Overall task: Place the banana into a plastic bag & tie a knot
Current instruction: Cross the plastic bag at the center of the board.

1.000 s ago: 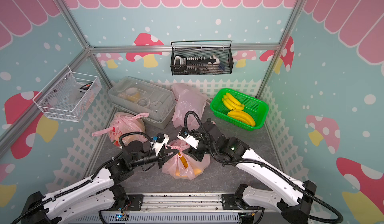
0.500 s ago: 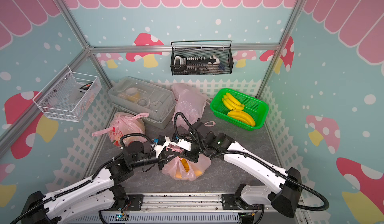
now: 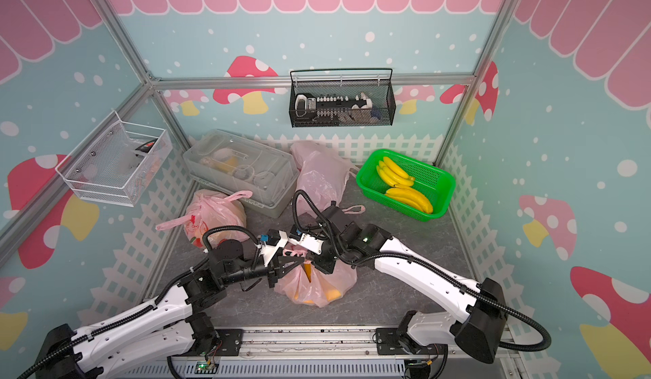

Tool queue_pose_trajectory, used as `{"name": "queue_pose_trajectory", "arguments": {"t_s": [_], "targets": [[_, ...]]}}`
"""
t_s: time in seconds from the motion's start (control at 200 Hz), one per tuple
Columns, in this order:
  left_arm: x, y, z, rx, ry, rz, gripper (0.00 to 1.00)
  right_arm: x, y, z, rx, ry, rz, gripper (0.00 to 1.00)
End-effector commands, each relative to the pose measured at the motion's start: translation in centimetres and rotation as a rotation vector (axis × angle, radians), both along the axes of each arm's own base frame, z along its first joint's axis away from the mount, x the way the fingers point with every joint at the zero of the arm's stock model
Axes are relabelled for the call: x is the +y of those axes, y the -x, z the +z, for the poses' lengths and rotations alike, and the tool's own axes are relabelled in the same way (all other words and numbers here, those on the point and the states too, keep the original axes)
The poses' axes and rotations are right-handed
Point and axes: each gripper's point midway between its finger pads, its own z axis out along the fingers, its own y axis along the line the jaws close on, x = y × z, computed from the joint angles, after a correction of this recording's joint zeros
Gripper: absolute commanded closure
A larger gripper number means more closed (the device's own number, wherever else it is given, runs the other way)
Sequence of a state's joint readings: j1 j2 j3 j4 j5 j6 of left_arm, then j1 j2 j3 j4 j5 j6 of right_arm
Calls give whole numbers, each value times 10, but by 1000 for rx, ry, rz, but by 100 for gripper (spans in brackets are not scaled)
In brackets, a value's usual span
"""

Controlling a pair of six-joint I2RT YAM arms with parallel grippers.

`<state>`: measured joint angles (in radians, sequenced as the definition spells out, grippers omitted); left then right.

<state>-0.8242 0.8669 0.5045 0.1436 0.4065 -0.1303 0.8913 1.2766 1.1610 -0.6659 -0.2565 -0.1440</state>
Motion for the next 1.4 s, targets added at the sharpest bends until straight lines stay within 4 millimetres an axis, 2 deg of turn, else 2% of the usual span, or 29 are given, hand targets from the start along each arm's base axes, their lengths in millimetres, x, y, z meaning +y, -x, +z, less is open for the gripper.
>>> {"name": "queue_pose_trajectory", "arguments": {"t_s": [0.0,0.14,0.355,0.65,0.79,0.946,1.071,1.101,1.181,1.301,1.396], "targets": [[7,-3,4,-7,9,54,77,-3,-17,28,-106,-63,-85,100],[12,-7,4,-9,19,96,69,1,-22,40,-123,-143,-127,100],[7,-14,2,21,17,110,70,12,-32,45,-115,-232,-191,100],[-31,-13,20,66,133,3,77,10,-54,68,-134,-425,-366,100],[-52,-14,39,49,201,-25,76,5,-65,82,-100,-530,-414,100],[-60,-33,54,46,284,47,70,-12,-82,99,-48,-655,-441,100],[-57,-49,49,67,263,140,65,-14,-82,97,-60,-633,-417,100],[-54,-53,45,75,251,169,58,-13,-81,95,-60,-629,-406,100],[-42,-58,39,79,225,240,49,-14,-79,87,-61,-609,-394,100],[-16,-57,38,55,217,321,38,-15,-76,76,-62,-586,-378,100],[1,-50,40,34,208,345,34,-17,-75,72,-71,-574,-373,100]]}}
